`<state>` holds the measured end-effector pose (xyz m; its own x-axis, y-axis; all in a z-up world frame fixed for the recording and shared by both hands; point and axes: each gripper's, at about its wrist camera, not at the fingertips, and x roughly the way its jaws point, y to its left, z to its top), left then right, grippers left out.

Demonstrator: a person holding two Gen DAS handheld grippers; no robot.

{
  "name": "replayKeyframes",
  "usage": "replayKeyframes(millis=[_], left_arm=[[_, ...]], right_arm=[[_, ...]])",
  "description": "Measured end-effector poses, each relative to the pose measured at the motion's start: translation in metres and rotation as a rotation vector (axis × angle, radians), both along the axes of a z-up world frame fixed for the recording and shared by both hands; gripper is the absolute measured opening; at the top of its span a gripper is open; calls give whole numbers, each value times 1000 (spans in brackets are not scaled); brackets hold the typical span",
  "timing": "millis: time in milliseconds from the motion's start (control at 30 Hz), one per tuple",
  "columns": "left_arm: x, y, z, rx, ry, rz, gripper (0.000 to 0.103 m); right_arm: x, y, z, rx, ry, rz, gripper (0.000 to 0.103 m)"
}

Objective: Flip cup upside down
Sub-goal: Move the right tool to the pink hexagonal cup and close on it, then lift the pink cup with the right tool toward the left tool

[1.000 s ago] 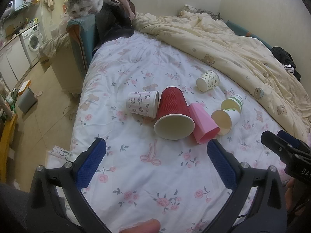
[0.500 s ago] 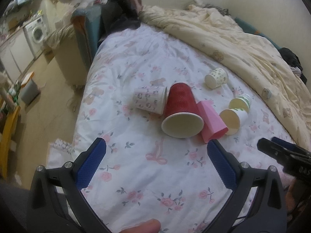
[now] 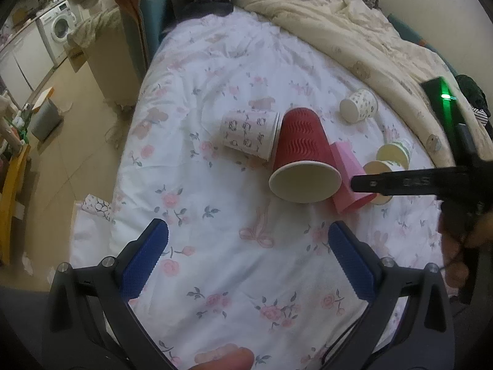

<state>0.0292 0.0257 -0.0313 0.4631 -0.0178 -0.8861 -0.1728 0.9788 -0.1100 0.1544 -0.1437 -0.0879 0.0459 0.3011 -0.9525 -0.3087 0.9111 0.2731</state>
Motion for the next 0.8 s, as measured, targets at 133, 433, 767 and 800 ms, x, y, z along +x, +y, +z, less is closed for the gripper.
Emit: replayKeyframes(millis=[133,433,767,800], left_arm=[[4,-1,-2,-4,11,-8,103],[5,-1,2,-17,5,-14,103],[-3,0,16,-16,-46,-16,103],[-4,1,17,-12,-49,-15,103]], right_arm=[[10,9,-21,-80,26,30,67],[8,7,-29,-88,37,35,64],[-55,-15,7,21,7,-39,64],[-66,-17,8,37,15,-50,64]])
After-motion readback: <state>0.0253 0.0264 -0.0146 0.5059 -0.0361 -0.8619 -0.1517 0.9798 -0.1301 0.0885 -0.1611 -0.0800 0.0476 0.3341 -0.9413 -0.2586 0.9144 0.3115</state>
